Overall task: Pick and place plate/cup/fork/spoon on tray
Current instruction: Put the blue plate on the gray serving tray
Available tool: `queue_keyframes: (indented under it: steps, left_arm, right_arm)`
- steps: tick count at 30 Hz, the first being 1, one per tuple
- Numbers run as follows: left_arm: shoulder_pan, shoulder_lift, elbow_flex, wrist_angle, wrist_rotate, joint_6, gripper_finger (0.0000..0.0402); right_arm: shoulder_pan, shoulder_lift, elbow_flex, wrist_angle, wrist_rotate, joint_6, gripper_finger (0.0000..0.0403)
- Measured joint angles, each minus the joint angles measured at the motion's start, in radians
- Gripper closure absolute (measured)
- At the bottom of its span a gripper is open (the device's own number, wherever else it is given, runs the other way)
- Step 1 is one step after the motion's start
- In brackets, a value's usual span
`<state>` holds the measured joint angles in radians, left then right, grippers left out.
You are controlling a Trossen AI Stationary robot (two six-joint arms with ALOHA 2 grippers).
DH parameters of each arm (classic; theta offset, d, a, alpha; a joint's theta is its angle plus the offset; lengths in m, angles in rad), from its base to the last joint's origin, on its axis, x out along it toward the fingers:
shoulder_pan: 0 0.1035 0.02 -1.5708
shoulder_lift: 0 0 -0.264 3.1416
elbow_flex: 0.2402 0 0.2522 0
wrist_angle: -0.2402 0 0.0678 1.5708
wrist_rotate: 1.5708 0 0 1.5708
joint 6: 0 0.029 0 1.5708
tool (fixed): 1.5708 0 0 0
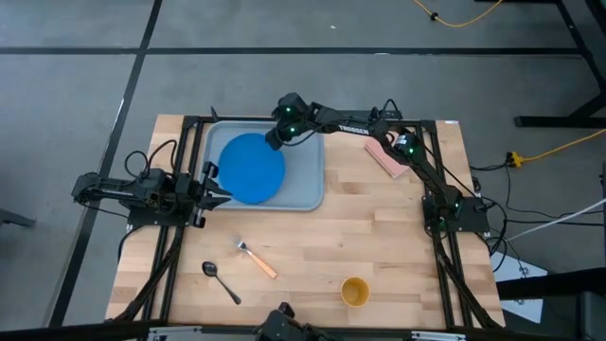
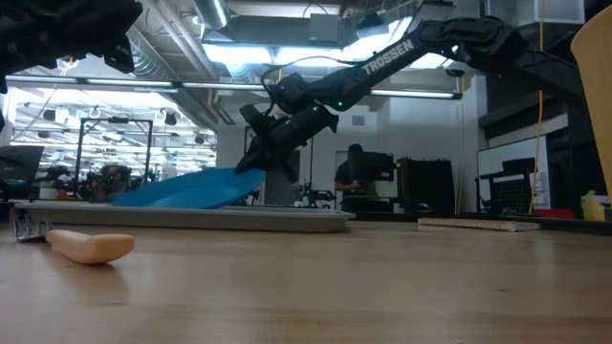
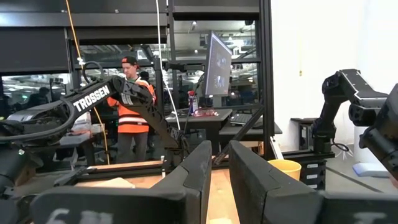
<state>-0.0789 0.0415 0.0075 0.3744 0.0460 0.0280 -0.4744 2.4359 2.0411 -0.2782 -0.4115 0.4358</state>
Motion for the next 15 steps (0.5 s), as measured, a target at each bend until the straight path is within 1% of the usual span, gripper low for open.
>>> queue_keyframes:
  steps: [4, 15]
  left_arm:
    - [0.0, 0.0, 0.0, 0.0, 0.0, 0.0, 0.0353]
    - [0.0, 0.0, 0.0, 0.0, 0.0, 0.0, 0.0353]
  right_arm:
    - [0.0, 0.0, 0.0, 0.02, 0.043, 0.0, 0.0376]
    - [0.0, 0.0, -0.001, 0.074, 0.048, -0.054, 0.0375]
